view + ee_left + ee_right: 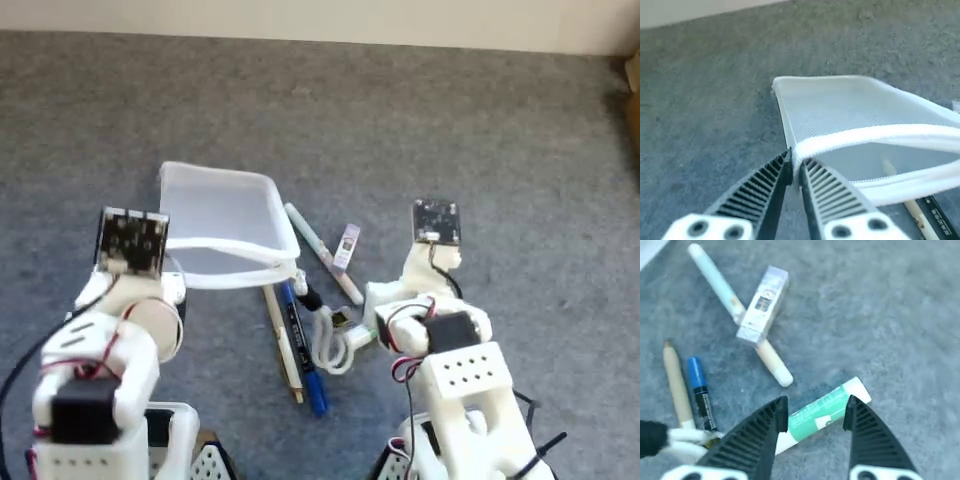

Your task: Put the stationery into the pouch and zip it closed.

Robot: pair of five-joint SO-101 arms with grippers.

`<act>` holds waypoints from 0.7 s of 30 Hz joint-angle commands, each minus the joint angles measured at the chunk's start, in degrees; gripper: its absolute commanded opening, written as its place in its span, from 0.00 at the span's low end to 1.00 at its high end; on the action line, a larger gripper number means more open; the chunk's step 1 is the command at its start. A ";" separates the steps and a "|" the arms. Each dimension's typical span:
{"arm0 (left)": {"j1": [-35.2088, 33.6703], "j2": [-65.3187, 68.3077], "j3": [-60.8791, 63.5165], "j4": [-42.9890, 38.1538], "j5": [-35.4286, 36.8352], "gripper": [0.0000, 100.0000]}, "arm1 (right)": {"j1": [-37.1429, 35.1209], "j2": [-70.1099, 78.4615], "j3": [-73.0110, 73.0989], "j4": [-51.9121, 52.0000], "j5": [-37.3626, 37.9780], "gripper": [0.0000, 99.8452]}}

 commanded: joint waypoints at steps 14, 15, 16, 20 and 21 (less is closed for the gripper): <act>-0.48 23.78 -26.59 10.20 7.56 0.01 | 4.35 5.85 -7.43 4.00 -8.70 0.17; -0.48 24.48 -27.47 10.90 7.65 0.01 | 4.35 5.85 -7.78 4.97 -9.58 0.17; -0.48 25.10 -28.18 11.34 7.65 0.01 | 4.35 5.93 -7.96 5.41 -10.20 0.17; -0.48 26.77 -28.44 11.87 7.65 0.01 | 4.35 5.93 -7.96 5.23 -11.96 0.17; -0.48 26.95 -28.26 11.78 7.65 0.01 | 4.44 5.93 -8.04 5.23 -12.31 0.17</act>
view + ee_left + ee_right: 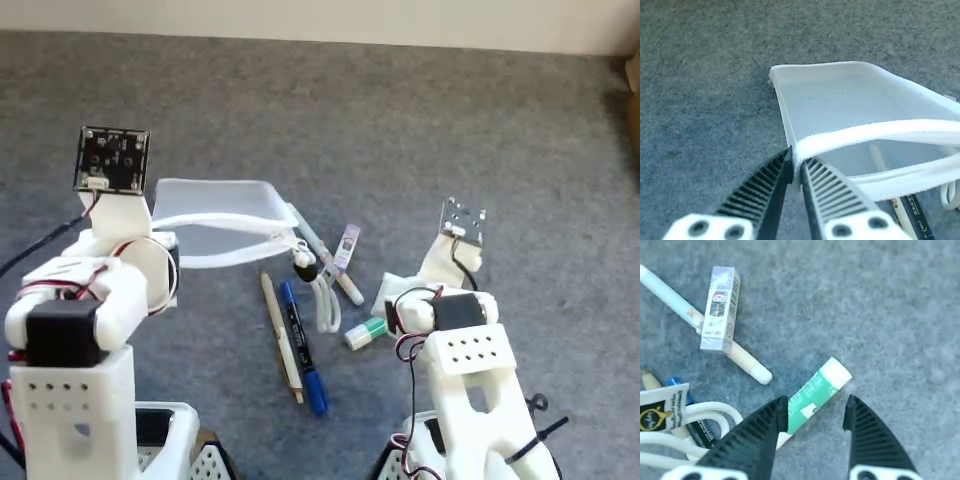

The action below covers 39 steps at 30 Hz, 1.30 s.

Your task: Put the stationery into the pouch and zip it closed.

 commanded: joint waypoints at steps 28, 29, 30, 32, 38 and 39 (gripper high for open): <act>-0.84 1.10 -1.63 -0.09 0.79 0.01 | 4.62 33.71 -18.07 -4.97 -7.12 0.17; -0.84 1.10 -1.63 -0.09 0.79 0.01 | 4.53 33.98 -18.07 -4.97 -7.12 0.17; -0.84 1.10 -1.63 -0.09 0.79 0.01 | 4.53 34.07 -18.07 -4.97 -7.12 0.17; -0.84 1.10 -1.63 -0.09 0.79 0.01 | 3.65 34.33 -18.07 -4.97 -7.21 0.17; -0.84 1.10 -1.63 -0.09 0.79 0.01 | 1.80 34.33 -17.98 -5.23 -7.21 0.17; -0.84 1.10 -1.63 0.00 0.79 0.01 | 1.80 34.42 -17.98 -5.23 -7.21 0.17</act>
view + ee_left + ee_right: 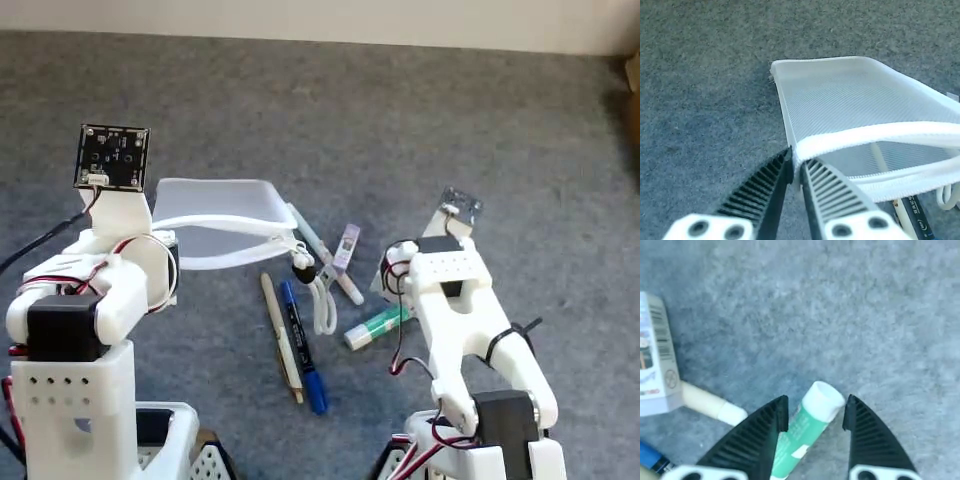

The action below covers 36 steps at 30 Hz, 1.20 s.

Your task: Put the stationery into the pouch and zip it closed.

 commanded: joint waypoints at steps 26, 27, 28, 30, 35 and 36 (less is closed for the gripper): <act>-0.66 0.40 -1.63 0.18 0.44 0.01 | -1.01 2.07 -8.22 5.49 -0.09 0.00; -0.66 0.40 -1.63 0.18 0.44 0.01 | -1.01 0.57 -8.22 5.93 0.00 0.00; -0.66 0.40 -1.63 0.18 0.44 0.01 | -1.01 -1.01 -8.22 5.93 0.97 0.00; -0.66 0.40 -1.63 0.18 0.44 0.01 | -1.01 -4.53 -8.22 6.11 4.13 0.00; -0.66 0.31 -1.63 0.18 0.44 0.01 | -1.19 -14.02 -4.70 6.11 8.18 0.00; -0.66 0.31 -1.63 0.18 0.44 0.01 | -1.36 -15.87 -3.65 6.11 8.35 0.00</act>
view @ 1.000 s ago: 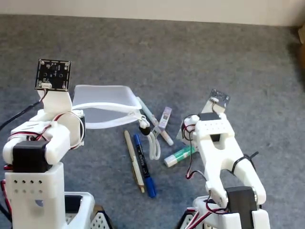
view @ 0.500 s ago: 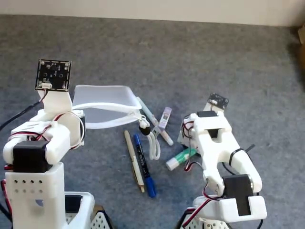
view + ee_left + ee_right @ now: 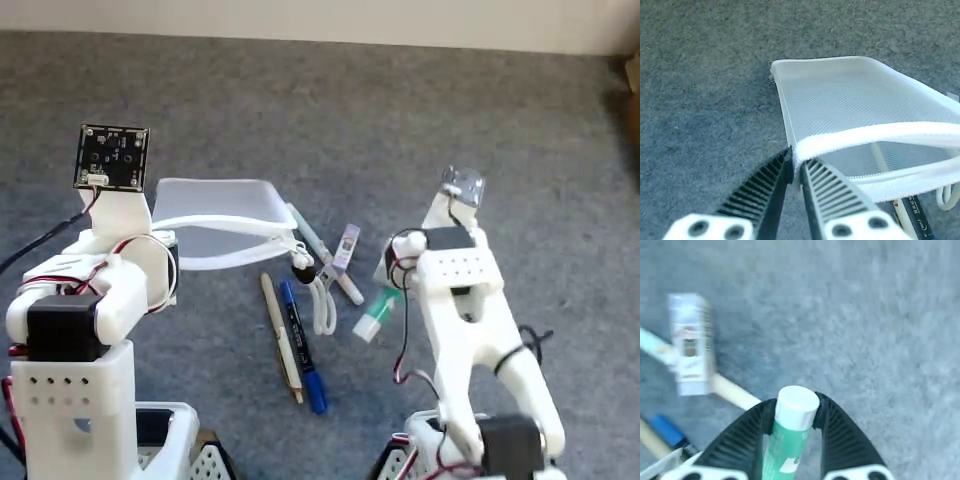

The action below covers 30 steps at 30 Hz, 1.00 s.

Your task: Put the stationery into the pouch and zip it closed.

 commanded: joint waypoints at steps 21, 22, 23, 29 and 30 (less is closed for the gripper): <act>-0.66 0.31 -1.71 0.18 0.44 0.01 | -22.73 -34.95 5.32 -0.04 10.73 0.00; -0.66 0.31 -1.80 0.09 0.44 0.01 | -23.60 -35.38 5.32 -0.04 11.60 0.00; -0.66 0.31 -1.80 -0.09 0.44 0.01 | -24.40 -35.82 5.32 -0.04 12.31 0.00; -0.40 0.31 -2.24 -0.26 0.44 0.01 | -28.00 -36.44 1.89 -0.22 15.91 0.00; -0.40 0.48 -2.33 -0.26 0.44 0.01 | -28.09 -36.53 0.92 -0.57 15.91 0.00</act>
